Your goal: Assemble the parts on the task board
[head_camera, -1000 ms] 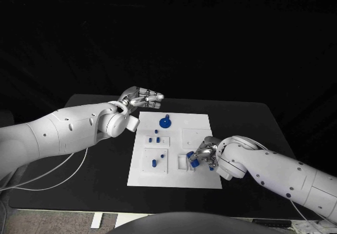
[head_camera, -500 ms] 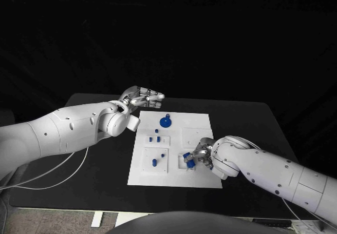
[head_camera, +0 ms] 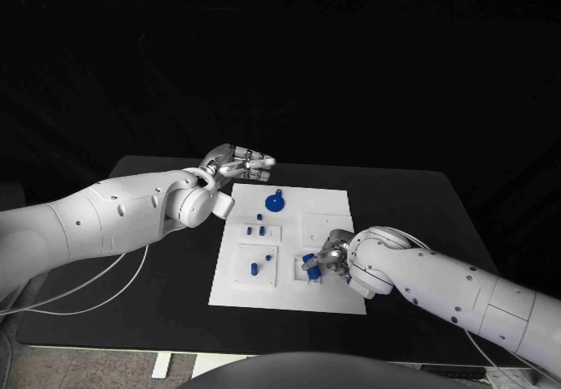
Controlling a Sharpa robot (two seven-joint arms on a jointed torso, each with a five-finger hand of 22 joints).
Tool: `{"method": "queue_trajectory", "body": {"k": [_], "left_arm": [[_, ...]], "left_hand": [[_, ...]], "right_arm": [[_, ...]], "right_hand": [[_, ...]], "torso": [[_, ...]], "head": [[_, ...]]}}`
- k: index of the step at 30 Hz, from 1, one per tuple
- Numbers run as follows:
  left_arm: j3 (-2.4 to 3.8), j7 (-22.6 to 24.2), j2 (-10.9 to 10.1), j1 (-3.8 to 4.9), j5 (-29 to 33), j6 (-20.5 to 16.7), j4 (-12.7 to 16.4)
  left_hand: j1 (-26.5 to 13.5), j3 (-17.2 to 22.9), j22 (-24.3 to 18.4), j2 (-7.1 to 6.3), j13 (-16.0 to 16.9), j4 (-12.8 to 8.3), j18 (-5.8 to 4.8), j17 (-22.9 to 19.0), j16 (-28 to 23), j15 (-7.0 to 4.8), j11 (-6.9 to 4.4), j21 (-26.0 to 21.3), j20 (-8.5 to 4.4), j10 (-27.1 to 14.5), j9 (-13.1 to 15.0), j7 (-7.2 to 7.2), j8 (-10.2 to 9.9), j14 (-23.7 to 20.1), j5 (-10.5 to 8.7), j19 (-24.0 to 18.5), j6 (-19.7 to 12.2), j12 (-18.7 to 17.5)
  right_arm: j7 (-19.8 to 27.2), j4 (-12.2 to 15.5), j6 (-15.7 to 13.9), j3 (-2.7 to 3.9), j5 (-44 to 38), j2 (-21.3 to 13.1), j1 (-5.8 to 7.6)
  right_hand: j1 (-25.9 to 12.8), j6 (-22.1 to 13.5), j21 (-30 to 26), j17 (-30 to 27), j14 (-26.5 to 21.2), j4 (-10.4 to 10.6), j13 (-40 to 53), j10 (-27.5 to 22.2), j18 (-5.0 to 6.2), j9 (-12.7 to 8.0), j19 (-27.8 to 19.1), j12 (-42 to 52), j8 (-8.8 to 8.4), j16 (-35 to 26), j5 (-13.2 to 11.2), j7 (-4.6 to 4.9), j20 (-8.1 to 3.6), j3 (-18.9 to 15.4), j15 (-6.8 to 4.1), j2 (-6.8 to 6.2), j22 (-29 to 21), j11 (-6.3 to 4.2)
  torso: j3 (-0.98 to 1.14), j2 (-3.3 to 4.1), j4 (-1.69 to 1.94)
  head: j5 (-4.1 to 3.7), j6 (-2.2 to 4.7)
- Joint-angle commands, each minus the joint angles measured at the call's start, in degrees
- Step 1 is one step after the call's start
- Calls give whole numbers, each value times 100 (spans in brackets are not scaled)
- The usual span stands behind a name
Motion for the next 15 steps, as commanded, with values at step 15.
{"method": "queue_trajectory", "body": {"k": [15], "left_arm": [[3,-2,6,1,-19,106,-4]], "left_hand": [[-11,14,-19,-40,0,50,14,4,-20,17,1,23,43,-53,-2,1,-7,-33,-21,-3,-38,-26]], "right_arm": [[132,196,78,-41,-274,-3,-47]], "right_hand": [[350,111,-37,8,28,807,-2,14,-83,15,110,6,6,-25,-493,-106,-43,-464,-24,-292,565,9]], "torso": [[0,2,0]], "head": [[70,-34]]}}
